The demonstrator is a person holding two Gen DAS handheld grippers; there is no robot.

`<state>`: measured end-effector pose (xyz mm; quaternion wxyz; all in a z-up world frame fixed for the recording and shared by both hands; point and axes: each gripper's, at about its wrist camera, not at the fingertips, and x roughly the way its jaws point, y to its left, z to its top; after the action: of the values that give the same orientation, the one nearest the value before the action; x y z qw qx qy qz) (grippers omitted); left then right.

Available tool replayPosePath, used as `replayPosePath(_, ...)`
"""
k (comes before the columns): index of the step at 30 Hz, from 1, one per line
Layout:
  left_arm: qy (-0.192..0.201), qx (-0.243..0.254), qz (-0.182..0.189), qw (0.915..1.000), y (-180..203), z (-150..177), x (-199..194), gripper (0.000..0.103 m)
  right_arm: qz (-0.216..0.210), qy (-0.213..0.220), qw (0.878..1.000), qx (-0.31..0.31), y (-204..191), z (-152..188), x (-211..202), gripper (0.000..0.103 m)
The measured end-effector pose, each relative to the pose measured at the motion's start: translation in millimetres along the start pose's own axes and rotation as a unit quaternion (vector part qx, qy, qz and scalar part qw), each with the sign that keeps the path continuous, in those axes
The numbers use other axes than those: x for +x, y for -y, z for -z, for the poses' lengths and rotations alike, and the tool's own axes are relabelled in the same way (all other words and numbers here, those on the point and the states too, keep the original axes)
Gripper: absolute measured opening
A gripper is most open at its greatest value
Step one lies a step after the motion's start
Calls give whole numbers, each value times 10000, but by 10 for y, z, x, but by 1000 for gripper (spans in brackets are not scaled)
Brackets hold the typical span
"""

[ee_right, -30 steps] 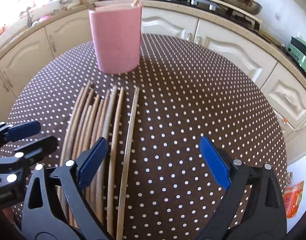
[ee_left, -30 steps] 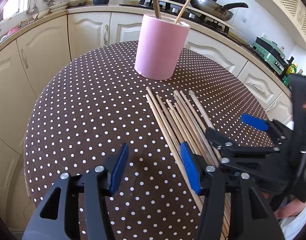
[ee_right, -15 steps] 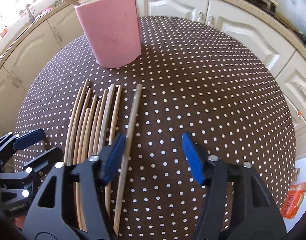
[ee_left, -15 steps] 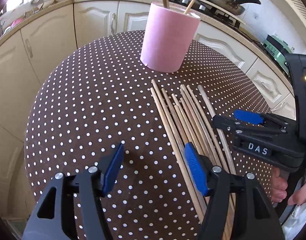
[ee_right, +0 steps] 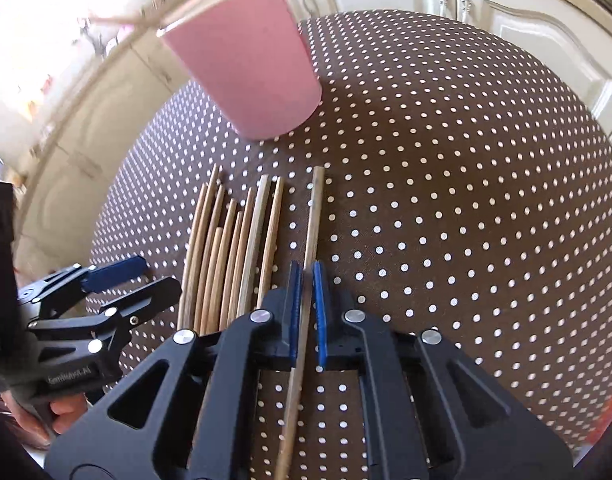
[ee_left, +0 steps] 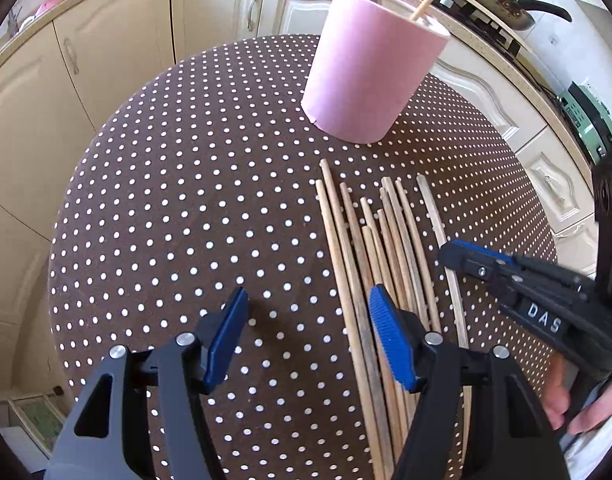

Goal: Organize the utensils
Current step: 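Close the right tool on another wooden chopstick in the row, then grasp a chopstick with the left tool while the right tool holds its chopstick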

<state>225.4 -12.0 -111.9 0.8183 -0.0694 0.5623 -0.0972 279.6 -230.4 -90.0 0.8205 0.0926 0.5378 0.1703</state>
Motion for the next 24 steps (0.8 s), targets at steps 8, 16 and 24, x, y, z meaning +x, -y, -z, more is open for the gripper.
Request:
replayPosePath(8,30,93,-78,9999,95,-133,109,63,-65,273,9995,128,27,80,-76,7)
replayPosePath(16,-345,21,262,9991,-44,-387,149,42,-70,326,9994,78,69,229,-78,7)
replayPosePath(24,-425,42,-10,9991,21,-449,176,42,-197,396,9988,221,149,261,-93,7)
